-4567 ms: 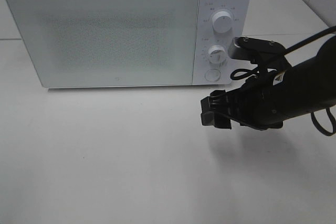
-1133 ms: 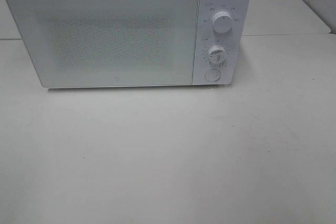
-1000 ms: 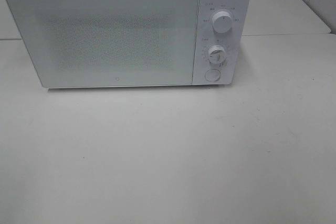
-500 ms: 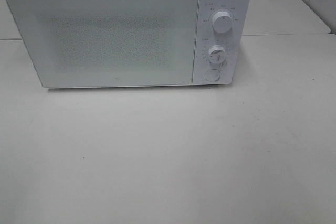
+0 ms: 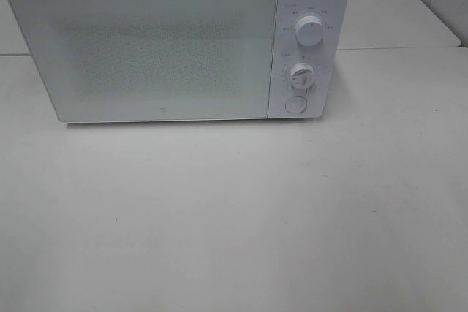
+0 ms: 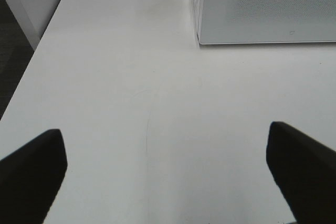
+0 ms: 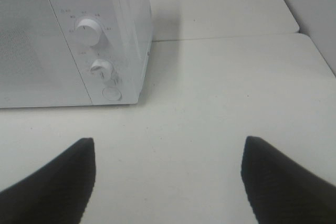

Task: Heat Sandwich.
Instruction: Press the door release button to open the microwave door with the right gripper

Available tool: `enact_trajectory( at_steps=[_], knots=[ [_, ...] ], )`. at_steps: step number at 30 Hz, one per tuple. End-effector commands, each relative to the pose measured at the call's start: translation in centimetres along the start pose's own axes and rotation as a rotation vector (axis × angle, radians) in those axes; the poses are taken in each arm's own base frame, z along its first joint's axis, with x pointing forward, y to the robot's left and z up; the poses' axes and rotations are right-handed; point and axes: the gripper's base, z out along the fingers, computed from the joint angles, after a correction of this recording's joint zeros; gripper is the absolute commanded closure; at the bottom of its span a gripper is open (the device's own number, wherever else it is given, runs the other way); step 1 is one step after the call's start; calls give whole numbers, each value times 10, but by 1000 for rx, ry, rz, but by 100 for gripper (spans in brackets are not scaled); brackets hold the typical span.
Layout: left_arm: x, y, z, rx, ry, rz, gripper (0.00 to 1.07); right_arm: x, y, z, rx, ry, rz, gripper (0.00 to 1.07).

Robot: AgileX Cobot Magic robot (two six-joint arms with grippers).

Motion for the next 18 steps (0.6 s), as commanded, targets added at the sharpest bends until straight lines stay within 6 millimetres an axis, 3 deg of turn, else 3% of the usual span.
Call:
enact_trajectory(
  at_steps=[1, 18],
  knots=[
    [2, 0, -2, 4, -25, -4, 8, -6, 0, 15, 4, -58, 4, 33],
    [2, 0, -2, 4, -25, -4, 8, -27, -1, 98, 10, -109, 14, 33]
  ],
)
